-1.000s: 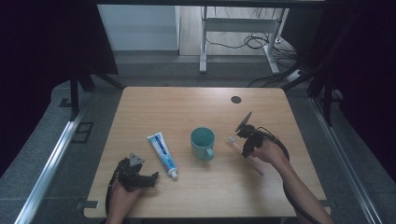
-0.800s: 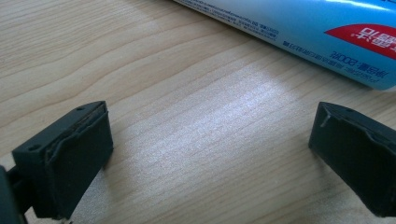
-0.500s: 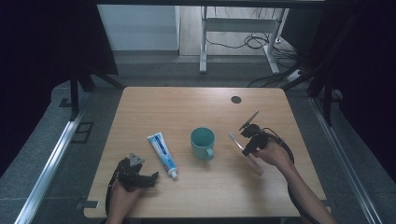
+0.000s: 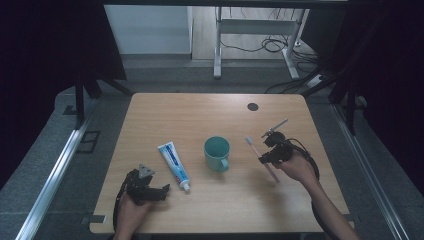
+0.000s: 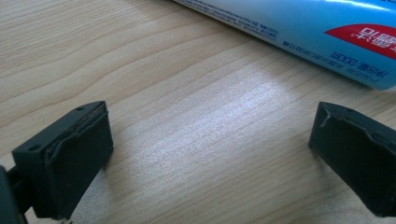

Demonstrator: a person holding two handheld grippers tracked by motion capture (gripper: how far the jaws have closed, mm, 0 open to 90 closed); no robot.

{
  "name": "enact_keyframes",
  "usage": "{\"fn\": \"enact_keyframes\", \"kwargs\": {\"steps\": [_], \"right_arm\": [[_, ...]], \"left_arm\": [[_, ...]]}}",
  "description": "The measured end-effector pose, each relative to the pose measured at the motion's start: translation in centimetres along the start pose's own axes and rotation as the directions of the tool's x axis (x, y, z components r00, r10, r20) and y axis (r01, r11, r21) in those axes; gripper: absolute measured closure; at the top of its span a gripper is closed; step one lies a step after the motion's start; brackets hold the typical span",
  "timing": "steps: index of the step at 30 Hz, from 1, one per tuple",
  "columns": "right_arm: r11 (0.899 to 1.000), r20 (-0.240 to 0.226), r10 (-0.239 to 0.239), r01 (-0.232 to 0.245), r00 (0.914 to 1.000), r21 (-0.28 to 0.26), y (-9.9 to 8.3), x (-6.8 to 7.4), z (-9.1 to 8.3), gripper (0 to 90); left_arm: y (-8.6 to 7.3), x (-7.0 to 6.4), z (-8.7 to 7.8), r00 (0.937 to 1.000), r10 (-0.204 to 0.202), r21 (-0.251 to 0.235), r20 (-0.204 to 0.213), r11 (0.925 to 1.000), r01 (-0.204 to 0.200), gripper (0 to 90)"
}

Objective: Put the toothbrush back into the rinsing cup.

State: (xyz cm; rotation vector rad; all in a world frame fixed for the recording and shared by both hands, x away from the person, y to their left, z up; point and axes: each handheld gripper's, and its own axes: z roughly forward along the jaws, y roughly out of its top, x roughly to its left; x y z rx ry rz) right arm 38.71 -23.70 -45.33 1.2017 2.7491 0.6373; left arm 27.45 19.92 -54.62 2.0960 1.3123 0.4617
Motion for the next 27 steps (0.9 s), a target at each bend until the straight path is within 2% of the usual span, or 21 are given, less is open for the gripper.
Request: {"fn": "enact_keyframes", "kwargs": {"steps": [4,5,7,8,11,14,15,16,17,19,20,21,22,23,24,26,27], "right_arm": [[0.999,-0.012,-0.004,0.003,0.9999,-0.042,-0.1,0.1,-0.4,78.6],[0.997,-0.017,-0.011,0.01,0.9998,-0.072,-0.3,0.2,-0.6,78.6],[0.995,-0.024,-0.017,0.014,0.9996,-0.1,-0.5,0.2,-0.7,78.6],[0.995,-0.024,-0.017,0.014,0.9996,-0.1,-0.5,0.2,-0.7,78.6],[0.988,-0.033,-0.029,0.024,0.999,-0.15,-0.9,0.2,-0.7,78.6],[0.984,-0.037,-0.034,0.027,0.9987,-0.176,-1.2,0.3,-0.8,78.6],[0.978,-0.042,-0.039,0.029,0.9984,-0.209,-1.4,0.3,-0.8,78.5],[0.978,-0.042,-0.039,0.029,0.9984,-0.209,-1.4,0.3,-0.8,78.5],[0.97,-0.043,-0.044,0.032,0.9981,-0.24,-1.6,0.3,-0.9,78.6],[0.967,-0.045,-0.046,0.033,0.9979,-0.253,-1.7,0.3,-1.0,78.6],[0.962,-0.045,-0.049,0.035,0.9978,-0.27,-1.8,0.4,-1.0,78.6],[0.953,-0.049,-0.056,0.039,0.9972,-0.3,-1.9,0.5,-1.1,78.6],[0.953,-0.049,-0.056,0.039,0.9972,-0.3,-1.9,0.5,-1.1,78.6],[0.942,-0.05,-0.067,0.047,0.9965,-0.333,-2.1,0.6,-1.2,78.5],[0.942,-0.05,-0.067,0.047,0.9965,-0.333,-2.1,0.6,-1.2,78.5],[0.933,-0.048,-0.078,0.056,0.9958,-0.356,-2.2,0.7,-1.3,78.6],[0.921,-0.04,-0.089,0.067,0.9953,-0.384,-2.4,0.9,-1.3,78.6]], "left_arm": [[0.0,0.0,0.0,1.0,0.0,0.0,0.0,1.0,0.0,0.0],[0.0,0.0,0.0,1.0,0.0,0.0,0.0,1.0,0.0,0.0],[0.0,0.0,0.0,1.0,0.0,0.0,0.0,1.0,0.0,0.0],[0.0,0.0,0.0,1.0,0.0,0.0,0.0,1.0,0.0,0.0],[0.0,0.0,0.0,1.0,0.0,0.0,0.0,1.0,0.0,0.0],[0.0,0.0,0.0,1.0,0.0,0.0,0.0,1.0,0.0,0.0],[0.0,0.0,0.0,1.0,0.0,0.0,0.0,1.0,0.0,0.0],[0.0,0.0,0.0,1.0,0.0,0.0,0.0,1.0,0.0,0.0],[0.0,0.0,0.0,1.0,0.0,0.0,0.001,1.0,0.0,0.0],[0.0,0.0,0.0,1.0,0.0,0.0,0.0,1.0,0.0,0.0],[0.0,0.0,0.0,1.0,0.0,0.0,0.0,1.0,0.0,0.0],[0.0,0.0,0.0,1.0,0.0,0.0,0.0,1.0,0.0,0.0],[0.0,0.0,0.0,1.0,0.0,0.0,0.0,1.0,0.0,0.0],[0.0,0.0,0.0,1.0,0.0,0.0,0.0,1.0,0.0,0.0],[0.0,0.0,0.0,1.0,0.0,0.0,0.0,1.0,0.0,0.0],[0.0,0.0,0.0,1.0,0.0,0.0,0.0,1.0,0.0,0.0],[0.0,0.0,0.0,1.0,0.0,0.0,0.0,1.0,0.0,0.0]]}}
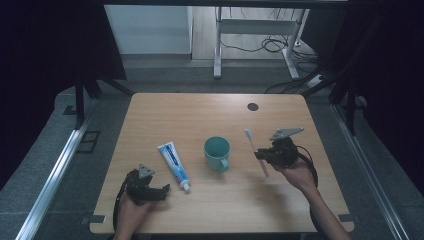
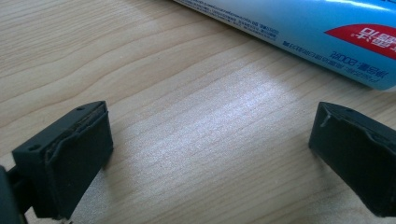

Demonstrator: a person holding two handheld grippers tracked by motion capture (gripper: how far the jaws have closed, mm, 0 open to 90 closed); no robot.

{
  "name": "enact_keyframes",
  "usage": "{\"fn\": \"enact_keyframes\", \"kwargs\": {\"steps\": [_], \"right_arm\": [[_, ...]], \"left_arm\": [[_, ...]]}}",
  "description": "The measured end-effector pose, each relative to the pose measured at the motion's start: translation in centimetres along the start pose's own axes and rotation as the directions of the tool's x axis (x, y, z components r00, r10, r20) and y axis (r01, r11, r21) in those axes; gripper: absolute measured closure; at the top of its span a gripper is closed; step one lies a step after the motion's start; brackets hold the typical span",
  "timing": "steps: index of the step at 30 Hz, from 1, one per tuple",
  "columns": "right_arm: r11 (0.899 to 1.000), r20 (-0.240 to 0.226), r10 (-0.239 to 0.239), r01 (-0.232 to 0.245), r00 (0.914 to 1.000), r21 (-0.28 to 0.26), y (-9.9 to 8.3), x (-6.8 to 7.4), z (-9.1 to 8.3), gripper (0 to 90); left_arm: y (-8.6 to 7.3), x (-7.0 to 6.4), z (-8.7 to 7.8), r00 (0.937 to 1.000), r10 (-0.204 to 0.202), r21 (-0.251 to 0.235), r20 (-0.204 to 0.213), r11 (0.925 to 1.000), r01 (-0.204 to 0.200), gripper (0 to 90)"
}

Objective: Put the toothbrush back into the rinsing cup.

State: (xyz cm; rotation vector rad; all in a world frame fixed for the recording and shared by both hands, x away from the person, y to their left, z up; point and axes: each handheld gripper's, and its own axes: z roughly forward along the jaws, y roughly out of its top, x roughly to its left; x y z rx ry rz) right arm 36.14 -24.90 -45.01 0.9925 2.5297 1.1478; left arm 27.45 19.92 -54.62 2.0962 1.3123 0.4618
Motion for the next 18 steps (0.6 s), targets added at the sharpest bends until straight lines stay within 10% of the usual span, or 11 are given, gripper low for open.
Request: {"fn": "enact_keyframes", "kwargs": {"steps": [18], "right_arm": [[0.987,0.008,-0.05,0.051,0.9987,-0.151,0.2,1.4,-0.1,78.6]], "left_arm": [[0.0,0.0,0.0,1.0,0.0,0.0,0.0,1.0,0.0,0.0]]}}
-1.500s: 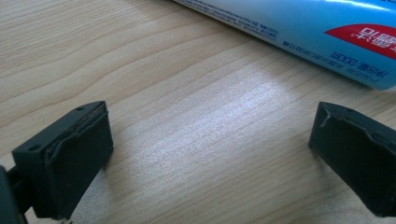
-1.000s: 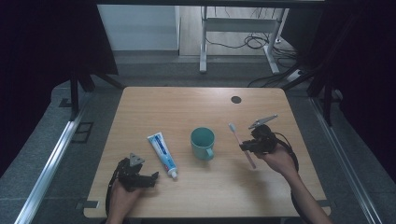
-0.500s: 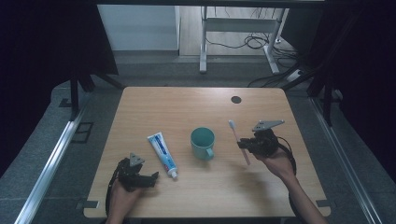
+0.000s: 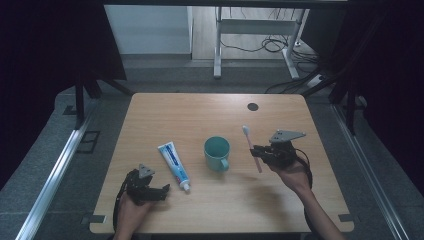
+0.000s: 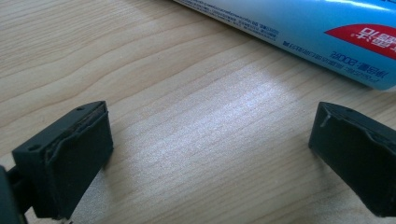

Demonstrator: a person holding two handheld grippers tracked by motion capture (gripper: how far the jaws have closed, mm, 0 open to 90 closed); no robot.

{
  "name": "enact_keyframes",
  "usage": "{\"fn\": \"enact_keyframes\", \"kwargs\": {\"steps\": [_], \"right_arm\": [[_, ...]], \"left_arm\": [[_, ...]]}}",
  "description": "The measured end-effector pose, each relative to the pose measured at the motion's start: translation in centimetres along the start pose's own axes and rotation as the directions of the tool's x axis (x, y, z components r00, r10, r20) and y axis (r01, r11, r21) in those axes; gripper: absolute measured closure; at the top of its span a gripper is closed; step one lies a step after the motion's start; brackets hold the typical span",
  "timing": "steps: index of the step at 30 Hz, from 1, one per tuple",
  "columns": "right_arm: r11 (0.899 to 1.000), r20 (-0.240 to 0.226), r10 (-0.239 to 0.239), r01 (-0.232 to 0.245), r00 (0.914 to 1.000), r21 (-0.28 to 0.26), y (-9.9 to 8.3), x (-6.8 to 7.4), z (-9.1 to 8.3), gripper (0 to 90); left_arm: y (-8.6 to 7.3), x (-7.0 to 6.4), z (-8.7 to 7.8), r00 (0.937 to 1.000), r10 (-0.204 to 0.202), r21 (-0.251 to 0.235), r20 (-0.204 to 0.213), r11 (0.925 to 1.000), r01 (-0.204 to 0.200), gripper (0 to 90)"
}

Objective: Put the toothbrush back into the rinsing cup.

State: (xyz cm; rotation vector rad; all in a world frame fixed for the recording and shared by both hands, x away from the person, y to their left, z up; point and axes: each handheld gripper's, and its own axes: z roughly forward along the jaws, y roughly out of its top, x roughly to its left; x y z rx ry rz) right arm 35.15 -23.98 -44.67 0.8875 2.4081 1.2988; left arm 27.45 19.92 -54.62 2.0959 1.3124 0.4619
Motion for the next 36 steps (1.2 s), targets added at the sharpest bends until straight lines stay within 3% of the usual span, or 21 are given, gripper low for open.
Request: {"fn": "enact_keyframes", "kwargs": {"steps": [16,36], "right_arm": [[1.0,-0.043,-0.027,0.027,0.9987,-0.014,3.5,1.4,0.8,78.5],[1.0,-0.087,-0.017,0.017,0.996,0.005,7.3,1.8,1.9,78.5]], "left_arm": [[0.0,0.0,0.0,1.0,-0.002,-0.005,0.0,1.0,0.002,0.0],[0.0,0.1,0.0,1.0,0.008,-0.001,0.0,1.0,-0.008,0.0]]}}
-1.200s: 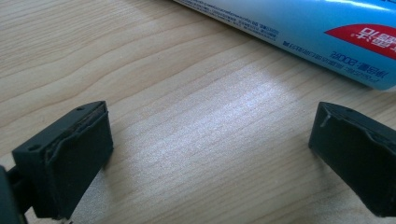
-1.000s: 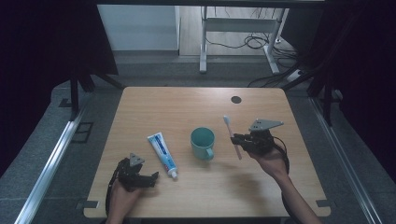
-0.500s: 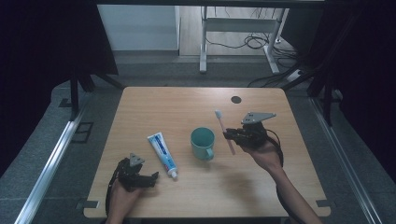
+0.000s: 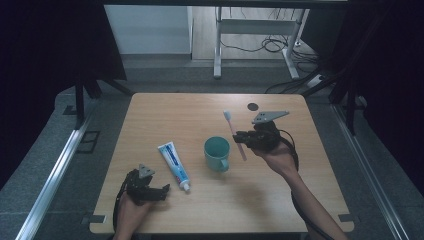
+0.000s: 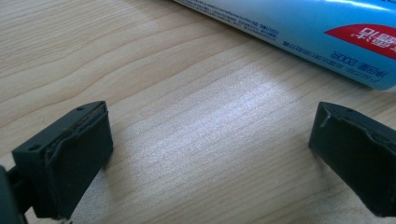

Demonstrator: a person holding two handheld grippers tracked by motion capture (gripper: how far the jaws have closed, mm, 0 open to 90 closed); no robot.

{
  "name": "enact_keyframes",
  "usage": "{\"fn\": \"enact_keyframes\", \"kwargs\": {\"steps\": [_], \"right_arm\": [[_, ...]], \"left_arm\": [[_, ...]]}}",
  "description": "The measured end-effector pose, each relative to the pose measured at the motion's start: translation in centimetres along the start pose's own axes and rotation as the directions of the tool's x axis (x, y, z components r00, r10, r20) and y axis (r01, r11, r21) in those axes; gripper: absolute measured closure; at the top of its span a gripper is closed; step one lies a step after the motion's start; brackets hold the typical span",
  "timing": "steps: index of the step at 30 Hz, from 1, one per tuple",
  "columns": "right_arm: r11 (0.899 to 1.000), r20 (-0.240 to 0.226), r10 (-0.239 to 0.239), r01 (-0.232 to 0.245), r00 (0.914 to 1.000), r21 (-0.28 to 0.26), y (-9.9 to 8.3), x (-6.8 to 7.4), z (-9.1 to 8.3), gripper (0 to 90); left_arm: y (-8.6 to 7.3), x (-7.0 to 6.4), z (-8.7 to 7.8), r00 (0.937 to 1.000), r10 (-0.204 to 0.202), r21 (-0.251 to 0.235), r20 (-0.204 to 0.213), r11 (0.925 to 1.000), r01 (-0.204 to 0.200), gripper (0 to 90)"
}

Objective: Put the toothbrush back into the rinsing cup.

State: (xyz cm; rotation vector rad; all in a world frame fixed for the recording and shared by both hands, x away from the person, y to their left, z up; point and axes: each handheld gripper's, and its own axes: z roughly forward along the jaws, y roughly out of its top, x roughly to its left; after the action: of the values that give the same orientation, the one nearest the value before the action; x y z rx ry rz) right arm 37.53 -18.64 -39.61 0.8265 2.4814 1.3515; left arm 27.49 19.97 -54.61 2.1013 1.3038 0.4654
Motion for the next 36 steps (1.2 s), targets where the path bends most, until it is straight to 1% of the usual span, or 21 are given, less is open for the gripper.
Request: {"fn": "enact_keyframes", "kwargs": {"steps": [9,16,22,30,33,36], "right_arm": [[1.0,-0.017,0.002,-0.002,0.9998,-0.002,1.4,0.4,0.7,78.5],[1.0,-0.019,0.004,-0.004,0.9998,-0.002,2.1,0.6,1.3,78.6],[1.0,-0.023,0.005,-0.005,0.9997,-0.005,2.9,0.8,1.8,78.6],[1.0,-0.016,-0.009,0.008,0.9998,-0.008,4.1,1.3,2.7,78.6],[1.0,-0.019,-0.007,0.007,0.9998,-0.013,4.3,1.3,2.9,78.6],[1.0,-0.012,-0.01,0.01,0.9999,-0.01,4.4,1.4,3.3,78.6]], "left_arm": [[0.0,0.0,0.0,1.0,-0.001,-0.002,0.0,1.0,0.001,0.0],[0.0,0.0,0.0,1.0,-0.007,-0.005,-0.001,1.0,0.007,0.0],[0.0,0.0,0.0,1.0,-0.005,-0.004,0.0,1.0,0.005,0.0],[0.0,0.0,0.0,1.0,-0.005,-0.003,-0.001,1.0,0.005,0.0],[0.0,0.0,0.0,1.0,-0.005,-0.004,0.0,1.0,0.005,0.0],[0.0,0.0,0.0,1.0,-0.004,-0.003,0.001,1.0,0.004,0.0]]}}
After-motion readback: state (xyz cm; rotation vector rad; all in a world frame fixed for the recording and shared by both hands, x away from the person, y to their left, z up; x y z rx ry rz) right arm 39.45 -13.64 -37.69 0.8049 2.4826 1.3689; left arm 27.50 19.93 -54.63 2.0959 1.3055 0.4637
